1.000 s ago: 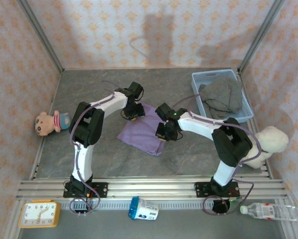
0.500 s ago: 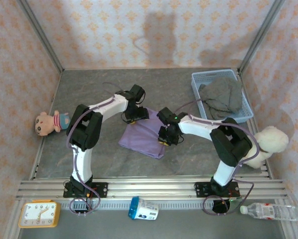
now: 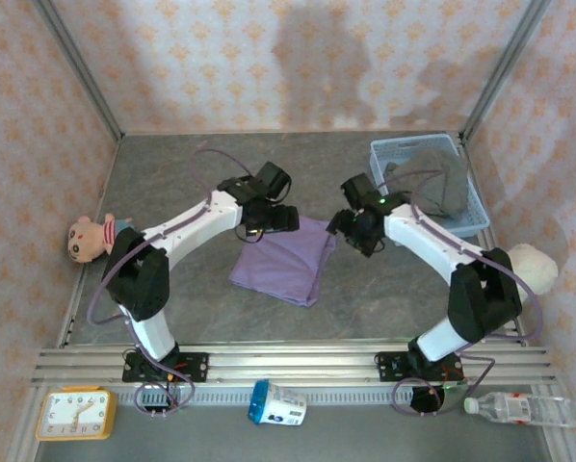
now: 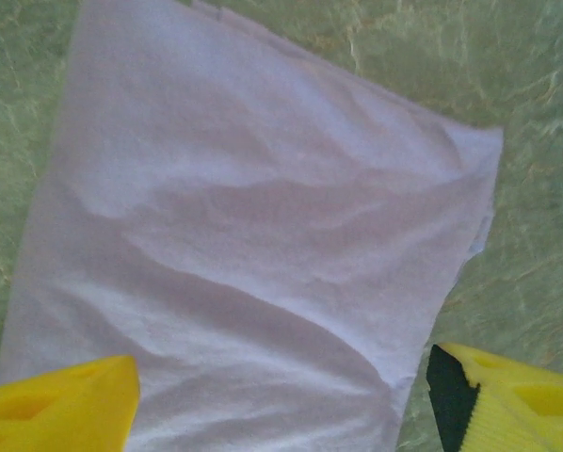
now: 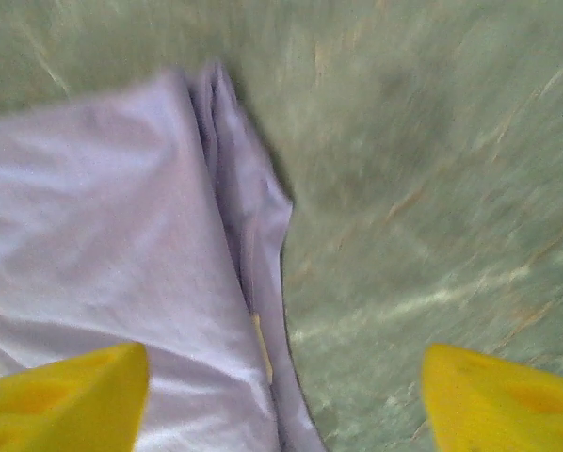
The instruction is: Fold and stack the mixed laundry pile
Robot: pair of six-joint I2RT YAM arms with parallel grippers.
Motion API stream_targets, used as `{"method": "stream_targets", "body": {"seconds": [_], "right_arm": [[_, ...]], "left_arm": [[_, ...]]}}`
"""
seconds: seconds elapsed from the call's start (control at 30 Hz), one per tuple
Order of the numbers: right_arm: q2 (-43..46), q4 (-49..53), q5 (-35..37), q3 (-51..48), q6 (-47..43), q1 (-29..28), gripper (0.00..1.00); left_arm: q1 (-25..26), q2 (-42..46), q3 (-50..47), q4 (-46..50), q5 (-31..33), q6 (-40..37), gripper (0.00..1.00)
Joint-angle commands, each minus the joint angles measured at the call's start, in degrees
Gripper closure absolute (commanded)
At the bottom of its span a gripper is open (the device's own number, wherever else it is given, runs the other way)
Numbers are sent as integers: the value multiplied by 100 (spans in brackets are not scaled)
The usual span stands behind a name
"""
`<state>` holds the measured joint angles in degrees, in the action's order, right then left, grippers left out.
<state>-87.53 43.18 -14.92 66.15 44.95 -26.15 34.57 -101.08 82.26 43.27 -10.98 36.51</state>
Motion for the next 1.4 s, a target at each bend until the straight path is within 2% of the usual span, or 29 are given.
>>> {"method": "stream_targets", "body": {"seconds": [0.0, 0.03, 0.17, 0.33, 0.43, 0.6, 0.77, 0.97, 1.13, 1.37], "right_arm": [[138, 490, 423, 501, -333, 396, 8], [90, 559, 413, 662, -430, 534, 0], [-256, 928, 98, 1349, -815, 1047, 0], [-545, 1022, -52, 1913, -1331, 1461, 0], [-631, 945, -323, 2089, -1440, 1760, 0], [-574, 674, -345, 1988, -1428, 2105, 0], [-710, 569, -395, 1928, -1477, 2421, 0], [-1069, 451, -106, 2023, -1294, 2821, 0], [-1693, 235, 137, 2302, -864, 3018, 0], [-2763, -59, 357, 2862, -37, 3021, 0]], "left_arm": [[350, -196, -177, 255, 650, 270, 17], [439, -306, -203, 270, 738, 354, 17], [701, -700, -169, 378, 1037, 724, 16], [766, -1389, -124, 206, 1028, 1102, 16], [758, -1803, 113, 394, 1137, 1228, 16], [568, -2195, 420, 850, 1586, 1070, 16], [-84, -2341, 769, 1193, 1765, 463, 16], [-1173, -2570, 1527, 1498, 1708, -479, 16], [-2082, -2954, 2450, 1802, 1467, -1303, 16], [-3214, -3529, 3731, 2096, 1029, -1776, 16]]}}
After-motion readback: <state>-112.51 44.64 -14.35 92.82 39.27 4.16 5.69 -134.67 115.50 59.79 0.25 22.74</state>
